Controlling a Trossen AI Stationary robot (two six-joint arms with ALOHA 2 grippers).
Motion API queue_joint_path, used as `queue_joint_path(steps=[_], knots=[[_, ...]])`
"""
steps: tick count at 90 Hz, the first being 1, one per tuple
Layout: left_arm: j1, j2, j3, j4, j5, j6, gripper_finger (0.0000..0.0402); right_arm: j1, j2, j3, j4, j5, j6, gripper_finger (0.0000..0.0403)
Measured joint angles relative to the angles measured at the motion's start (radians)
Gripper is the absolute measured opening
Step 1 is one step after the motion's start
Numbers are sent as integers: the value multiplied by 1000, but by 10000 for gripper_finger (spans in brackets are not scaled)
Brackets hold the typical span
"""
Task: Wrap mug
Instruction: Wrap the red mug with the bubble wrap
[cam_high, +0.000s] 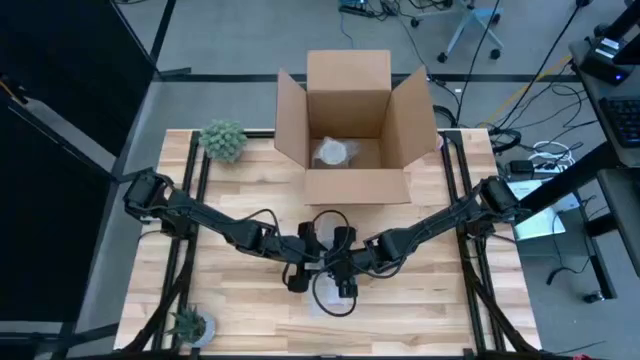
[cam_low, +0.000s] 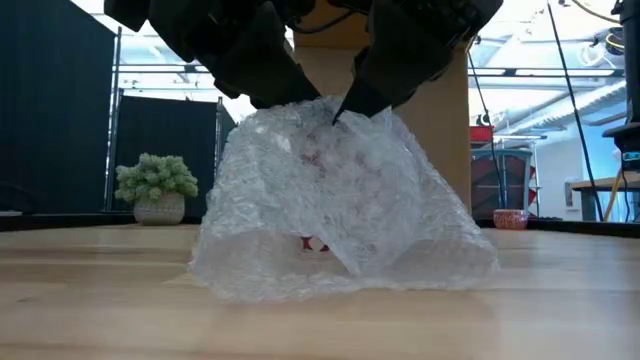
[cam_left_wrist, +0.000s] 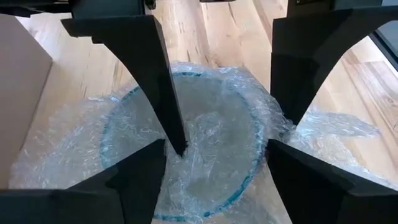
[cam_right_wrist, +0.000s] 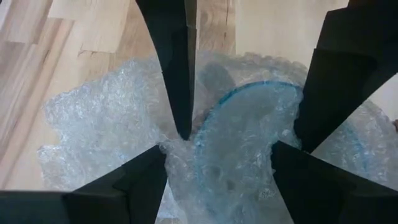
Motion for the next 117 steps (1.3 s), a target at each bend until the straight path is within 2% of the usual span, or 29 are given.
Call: queue_joint_path(steps=[117], knots=[[-8, 0, 0, 0, 3, -1, 264, 0, 0, 1, 1, -1, -25, 258]])
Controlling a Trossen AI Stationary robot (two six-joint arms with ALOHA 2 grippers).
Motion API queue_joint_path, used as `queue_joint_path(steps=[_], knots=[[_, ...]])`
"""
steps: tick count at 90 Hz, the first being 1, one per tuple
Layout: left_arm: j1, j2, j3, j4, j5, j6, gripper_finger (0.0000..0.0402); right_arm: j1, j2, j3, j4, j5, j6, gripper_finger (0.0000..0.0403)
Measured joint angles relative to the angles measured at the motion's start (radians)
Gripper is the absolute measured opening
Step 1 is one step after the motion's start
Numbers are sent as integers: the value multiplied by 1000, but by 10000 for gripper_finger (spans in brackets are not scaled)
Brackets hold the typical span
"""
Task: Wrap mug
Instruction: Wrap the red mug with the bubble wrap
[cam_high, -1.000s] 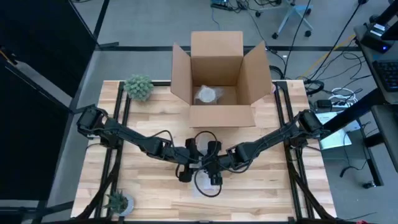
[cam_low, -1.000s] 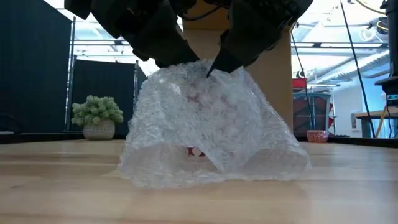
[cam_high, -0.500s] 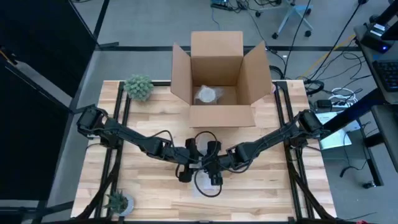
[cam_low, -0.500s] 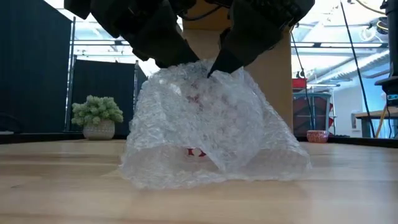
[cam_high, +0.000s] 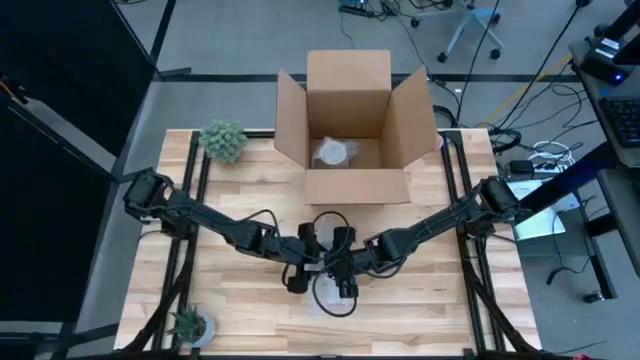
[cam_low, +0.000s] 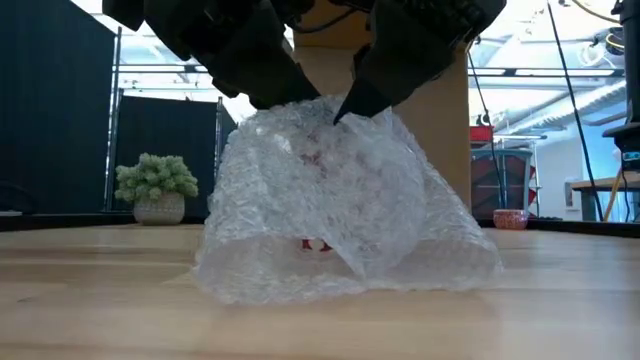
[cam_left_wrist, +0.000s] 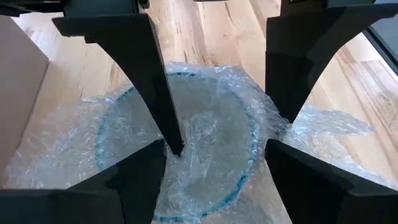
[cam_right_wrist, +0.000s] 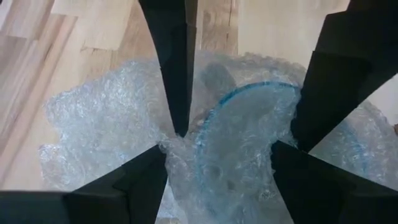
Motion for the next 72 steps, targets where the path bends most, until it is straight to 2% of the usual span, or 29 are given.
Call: queue_joint_path(steps=[72], knots=[[0, 0, 0, -3, 0, 0, 264, 1, -26, 0, 4, 1, 10, 266]])
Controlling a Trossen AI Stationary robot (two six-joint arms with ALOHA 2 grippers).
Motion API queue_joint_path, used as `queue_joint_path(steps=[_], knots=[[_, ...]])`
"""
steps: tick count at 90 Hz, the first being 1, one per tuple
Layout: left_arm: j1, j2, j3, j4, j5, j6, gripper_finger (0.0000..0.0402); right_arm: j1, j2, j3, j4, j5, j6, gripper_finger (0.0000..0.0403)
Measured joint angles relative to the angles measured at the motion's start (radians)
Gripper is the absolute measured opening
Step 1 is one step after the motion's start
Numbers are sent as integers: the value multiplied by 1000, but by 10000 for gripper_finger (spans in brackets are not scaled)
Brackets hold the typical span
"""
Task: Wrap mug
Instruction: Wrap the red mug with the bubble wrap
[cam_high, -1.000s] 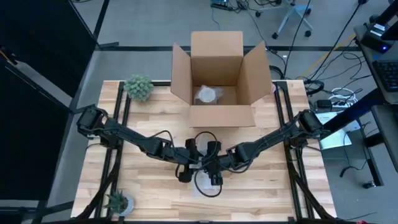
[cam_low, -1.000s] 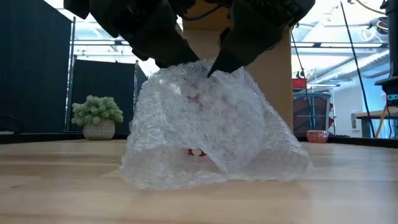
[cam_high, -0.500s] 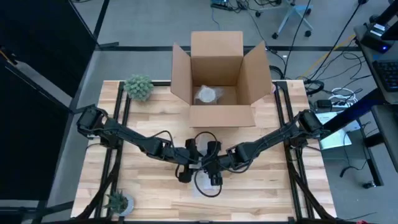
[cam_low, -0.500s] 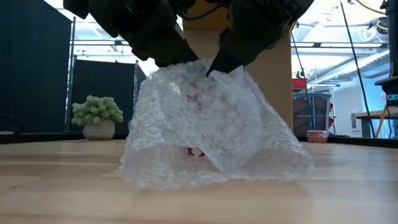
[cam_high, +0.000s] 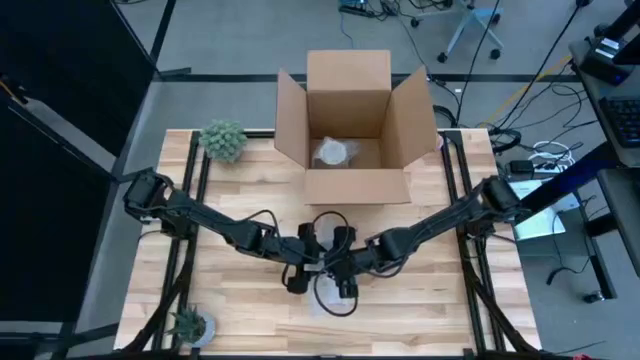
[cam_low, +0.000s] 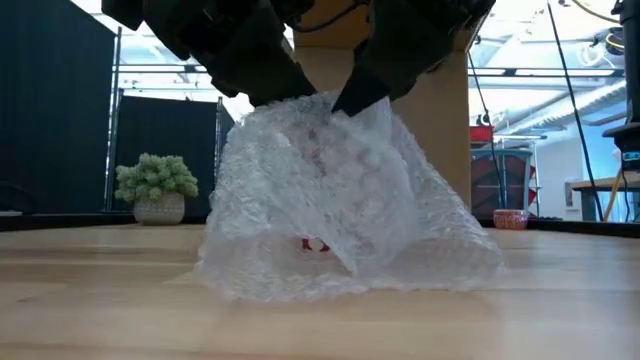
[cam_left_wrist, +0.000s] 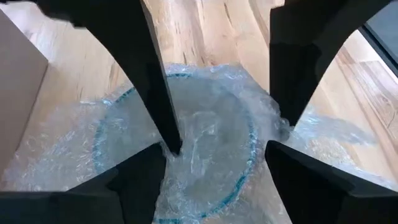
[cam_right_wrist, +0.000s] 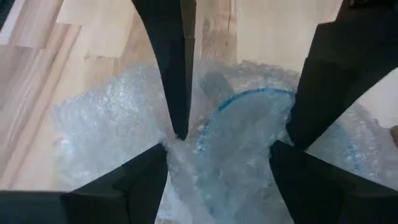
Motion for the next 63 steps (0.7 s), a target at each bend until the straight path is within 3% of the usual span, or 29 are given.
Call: queue_joint_path(steps=[25, 63], knots=[[-2, 0, 0, -2, 1, 1, 264, -3, -50, 0, -15, 4, -32, 305], [-2, 0, 0, -2, 1, 1, 264, -16, -264, 1, -128, 12, -19, 309]])
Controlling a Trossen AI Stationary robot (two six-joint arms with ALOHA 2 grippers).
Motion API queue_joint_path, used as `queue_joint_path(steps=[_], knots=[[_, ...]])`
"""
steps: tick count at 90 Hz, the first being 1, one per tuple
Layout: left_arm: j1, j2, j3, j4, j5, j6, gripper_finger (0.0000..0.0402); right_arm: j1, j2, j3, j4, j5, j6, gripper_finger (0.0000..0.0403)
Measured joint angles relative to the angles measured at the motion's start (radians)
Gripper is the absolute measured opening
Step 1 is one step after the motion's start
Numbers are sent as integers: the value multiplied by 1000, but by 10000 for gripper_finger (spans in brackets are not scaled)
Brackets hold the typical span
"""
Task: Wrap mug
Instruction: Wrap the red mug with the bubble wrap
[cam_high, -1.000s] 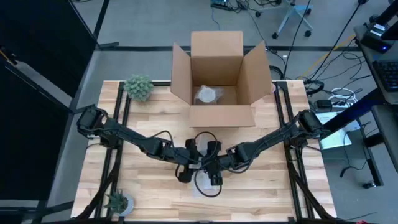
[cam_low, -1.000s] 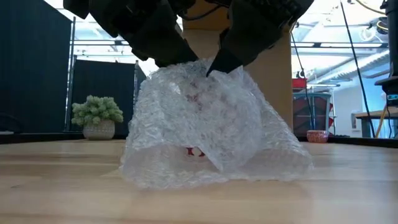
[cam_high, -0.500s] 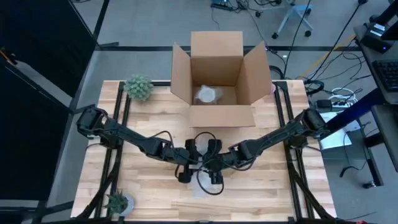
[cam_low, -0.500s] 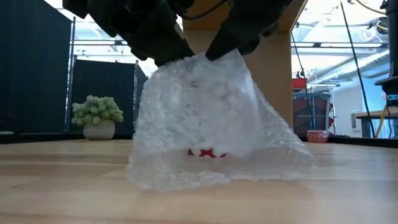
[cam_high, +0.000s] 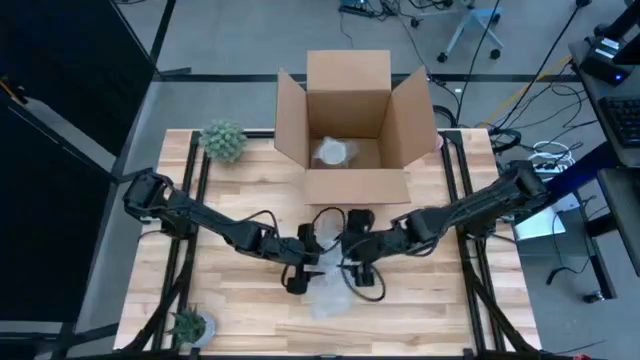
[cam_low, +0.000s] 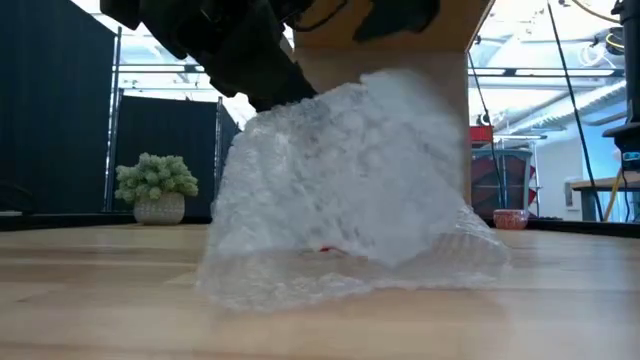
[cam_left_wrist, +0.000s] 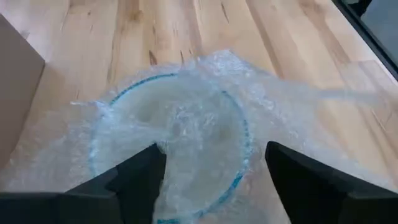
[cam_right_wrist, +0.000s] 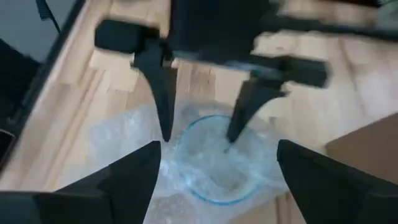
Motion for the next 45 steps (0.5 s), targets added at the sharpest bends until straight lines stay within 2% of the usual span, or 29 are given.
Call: queue_joint_path(steps=[12, 22, 45], knots=[[0, 0, 0, -1, 0, 0, 264, -7, 0, 1, -63, 20, 75, 309], [1, 0, 0, -1, 0, 0, 264, 8, 35, 0, -100, 9, 78, 309], [1, 0, 0, -1, 0, 0, 264, 67, 146, 0, 31, -7, -19, 298]])
